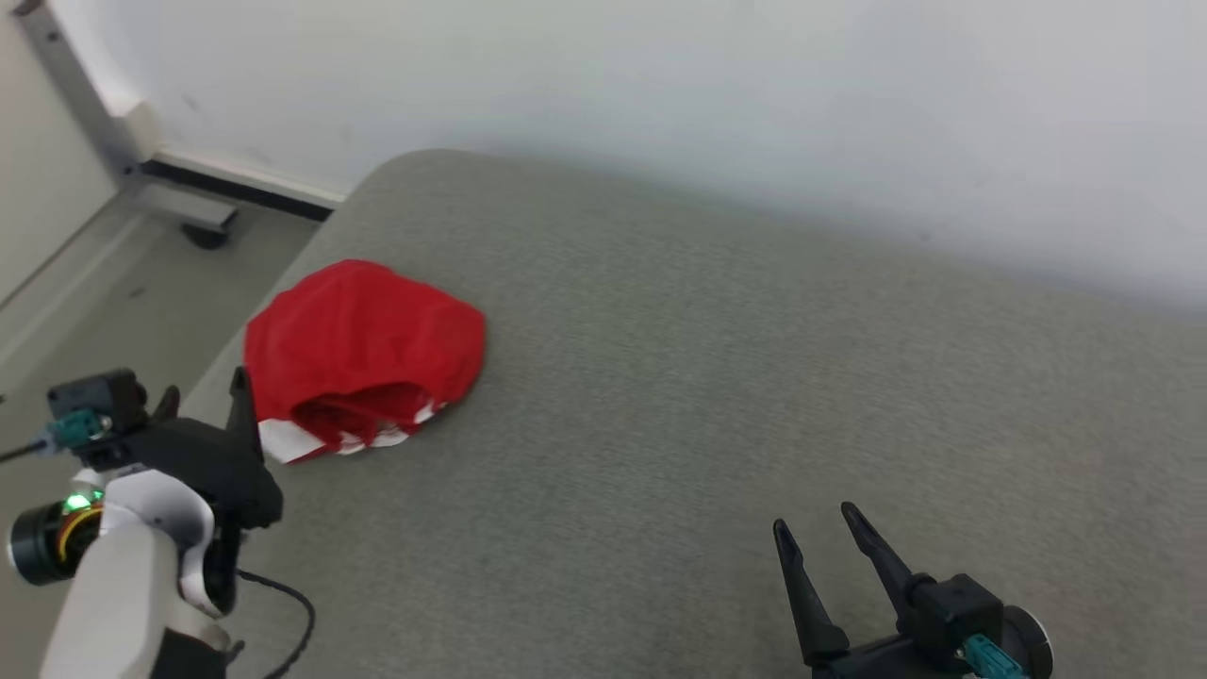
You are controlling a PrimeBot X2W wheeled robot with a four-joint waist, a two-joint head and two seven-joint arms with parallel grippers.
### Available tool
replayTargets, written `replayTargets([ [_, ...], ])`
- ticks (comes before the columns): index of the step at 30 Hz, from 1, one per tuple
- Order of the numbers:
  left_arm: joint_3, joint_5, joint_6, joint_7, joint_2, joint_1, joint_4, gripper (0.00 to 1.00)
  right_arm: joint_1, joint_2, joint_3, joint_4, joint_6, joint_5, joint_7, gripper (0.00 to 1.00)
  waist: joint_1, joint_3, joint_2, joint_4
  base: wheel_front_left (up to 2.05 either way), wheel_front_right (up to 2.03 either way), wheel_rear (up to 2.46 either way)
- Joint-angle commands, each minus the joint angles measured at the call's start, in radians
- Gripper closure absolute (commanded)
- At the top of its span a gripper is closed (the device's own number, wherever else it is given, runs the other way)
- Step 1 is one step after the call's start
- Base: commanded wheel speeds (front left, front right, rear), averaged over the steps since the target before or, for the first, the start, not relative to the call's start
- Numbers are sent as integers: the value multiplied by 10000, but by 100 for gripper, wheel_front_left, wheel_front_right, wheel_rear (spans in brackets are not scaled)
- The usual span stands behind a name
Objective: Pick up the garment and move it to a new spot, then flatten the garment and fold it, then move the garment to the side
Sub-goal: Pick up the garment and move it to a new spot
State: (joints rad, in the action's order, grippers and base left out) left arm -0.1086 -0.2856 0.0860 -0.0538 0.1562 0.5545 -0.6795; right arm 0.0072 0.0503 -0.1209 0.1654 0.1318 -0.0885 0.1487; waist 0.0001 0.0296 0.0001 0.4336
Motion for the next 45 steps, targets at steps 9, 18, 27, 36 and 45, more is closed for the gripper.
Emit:
replayTargets([
  [9,-693,-584,-280,-604,805,1143,-1729,0,36,446,-79,-1535,-24,553,-1021,0,-1,1690,-1,-2813,0,0,0],
  [18,-779,-599,-1098,-1251,1225,1734,-3209,0,-50,511,44,-2407,-24,426,-1314,0,-1,2661,-1,-3429,0,0,0],
  [27,-579,-673,-916,-1655,1421,2155,-3672,100,-277,235,-128,-1971,-25,233,-996,0,-1,2444,-1,-3155,0,0,0],
  [36,-168,-323,-607,-1685,2039,2791,-2615,100,-315,51,-127,-1080,-25,-90,-436,0,-1,1459,-1,-2873,0,0,0],
  [45,764,-213,126,-2052,2101,3382,635,100,-241,-17,219,-173,-25,-745,379,0,-1,258,-1,-3090,0,0,0],
])
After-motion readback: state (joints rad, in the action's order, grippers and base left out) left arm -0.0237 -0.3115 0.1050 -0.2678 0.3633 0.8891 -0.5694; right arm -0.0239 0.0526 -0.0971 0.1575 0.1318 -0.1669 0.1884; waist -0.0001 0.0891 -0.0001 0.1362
